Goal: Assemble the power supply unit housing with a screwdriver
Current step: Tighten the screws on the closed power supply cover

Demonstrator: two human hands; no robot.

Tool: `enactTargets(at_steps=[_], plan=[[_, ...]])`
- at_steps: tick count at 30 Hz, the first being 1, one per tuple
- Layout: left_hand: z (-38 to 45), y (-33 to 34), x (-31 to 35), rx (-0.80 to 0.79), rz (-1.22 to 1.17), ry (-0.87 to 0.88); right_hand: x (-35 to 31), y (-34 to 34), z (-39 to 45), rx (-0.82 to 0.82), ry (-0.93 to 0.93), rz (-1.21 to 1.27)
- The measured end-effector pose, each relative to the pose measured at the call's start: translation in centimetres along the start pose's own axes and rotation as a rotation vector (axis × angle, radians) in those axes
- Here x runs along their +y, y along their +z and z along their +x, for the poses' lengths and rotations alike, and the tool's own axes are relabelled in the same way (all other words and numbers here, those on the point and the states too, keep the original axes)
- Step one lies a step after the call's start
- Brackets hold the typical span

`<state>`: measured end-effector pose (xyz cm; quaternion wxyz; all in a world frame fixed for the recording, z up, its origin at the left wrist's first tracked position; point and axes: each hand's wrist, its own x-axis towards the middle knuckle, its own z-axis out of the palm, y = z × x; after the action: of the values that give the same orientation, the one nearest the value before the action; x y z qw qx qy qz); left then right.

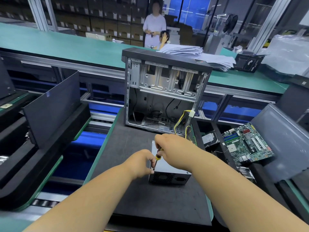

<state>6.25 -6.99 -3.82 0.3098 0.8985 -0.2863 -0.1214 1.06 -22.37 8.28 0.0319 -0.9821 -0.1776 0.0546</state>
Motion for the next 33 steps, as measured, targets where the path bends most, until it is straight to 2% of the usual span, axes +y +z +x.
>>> enactTargets(at_steps=[8, 10, 14, 17, 21, 24, 26, 28, 30, 33], plan=[[0.1, 0.0, 0.0, -0.008, 0.000, 0.008, 0.1, 0.6, 1.3, 0.029, 0.327, -0.196], [0.0, -0.1, 0.0, -0.004, -0.006, 0.005, 0.1, 0.8, 1.1, 0.074, 0.297, -0.171], [0.1, 0.0, -0.1, 0.001, -0.019, 0.019, 0.0, 0.5, 0.6, 0.106, 0.125, 0.140], [0.0, 0.2, -0.2, 0.012, -0.034, -0.005, -0.2, 0.3, 0.8, 0.137, 0.084, 0.031], [0.0, 0.3, -0.3, 0.009, -0.040, 0.000, -0.1, 0.4, 1.3, 0.113, 0.287, -0.149], [0.1, 0.3, -0.4, 0.006, -0.044, -0.008, -0.7, 0.6, 1.3, 0.121, 0.303, -0.255], [0.1, 0.2, -0.3, 0.009, -0.039, -0.006, -0.8, 0.7, 1.1, 0.128, 0.283, -0.144], [0.1, 0.2, -0.3, 0.005, -0.032, 0.017, -0.5, 0.2, 0.9, 0.064, 0.215, 0.017], [0.1, 0.2, -0.4, 0.005, -0.031, 0.026, -0.2, -0.2, 0.9, 0.028, 0.152, 0.021], [0.2, 0.4, -0.5, 0.015, -0.040, 0.011, 0.0, 0.1, 1.1, 0.060, 0.191, -0.040]])
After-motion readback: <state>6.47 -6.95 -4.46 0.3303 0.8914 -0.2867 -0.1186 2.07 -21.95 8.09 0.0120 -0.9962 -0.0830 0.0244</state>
